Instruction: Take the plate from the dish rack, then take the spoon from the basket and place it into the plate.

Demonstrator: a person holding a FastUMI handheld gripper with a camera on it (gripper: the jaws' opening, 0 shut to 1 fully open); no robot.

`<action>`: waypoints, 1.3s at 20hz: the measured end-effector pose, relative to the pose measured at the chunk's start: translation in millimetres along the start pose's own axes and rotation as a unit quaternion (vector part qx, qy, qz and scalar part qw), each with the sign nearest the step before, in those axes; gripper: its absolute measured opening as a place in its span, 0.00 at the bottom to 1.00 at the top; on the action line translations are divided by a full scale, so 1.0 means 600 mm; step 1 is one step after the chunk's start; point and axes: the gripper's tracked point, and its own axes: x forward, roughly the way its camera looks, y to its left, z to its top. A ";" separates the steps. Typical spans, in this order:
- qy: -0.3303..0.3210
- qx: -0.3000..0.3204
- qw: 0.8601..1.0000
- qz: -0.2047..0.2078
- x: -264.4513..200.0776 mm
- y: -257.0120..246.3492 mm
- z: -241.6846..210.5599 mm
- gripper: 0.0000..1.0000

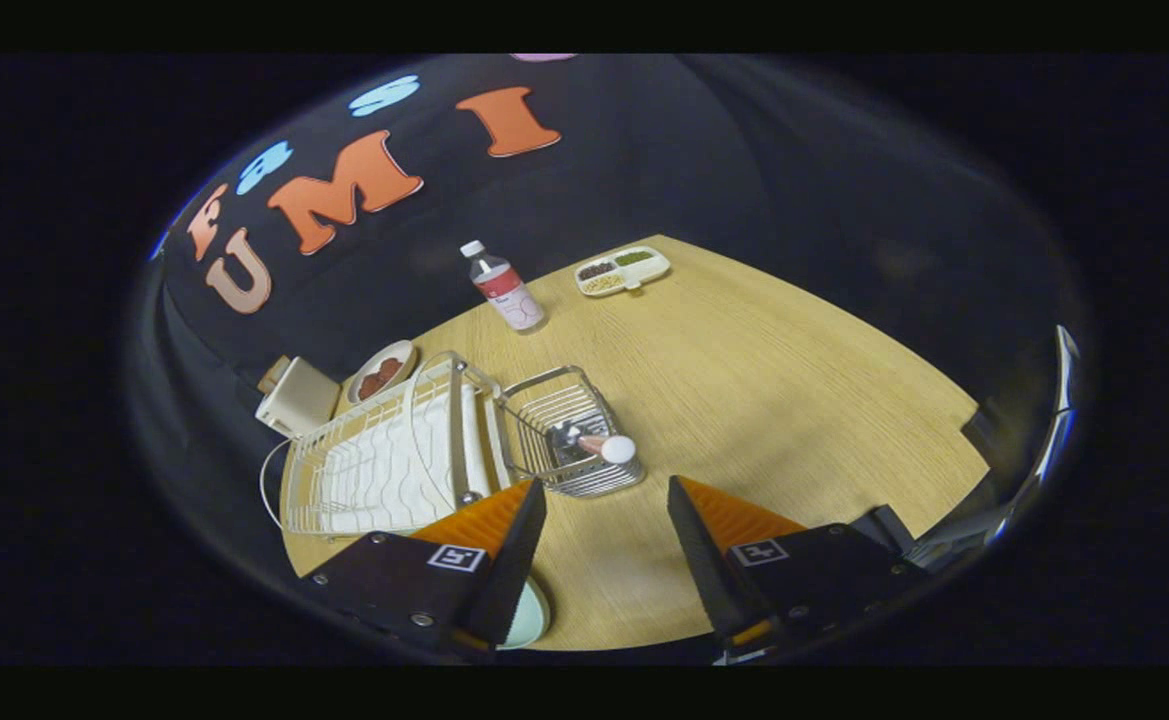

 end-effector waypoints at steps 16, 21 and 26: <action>-0.074 -0.099 0.992 0.000 0.011 0.050 0.023 0.38; -0.063 -0.121 0.991 -0.001 0.011 0.067 0.018 0.15; -0.069 -0.133 0.989 0.004 -0.014 0.081 0.051 0.14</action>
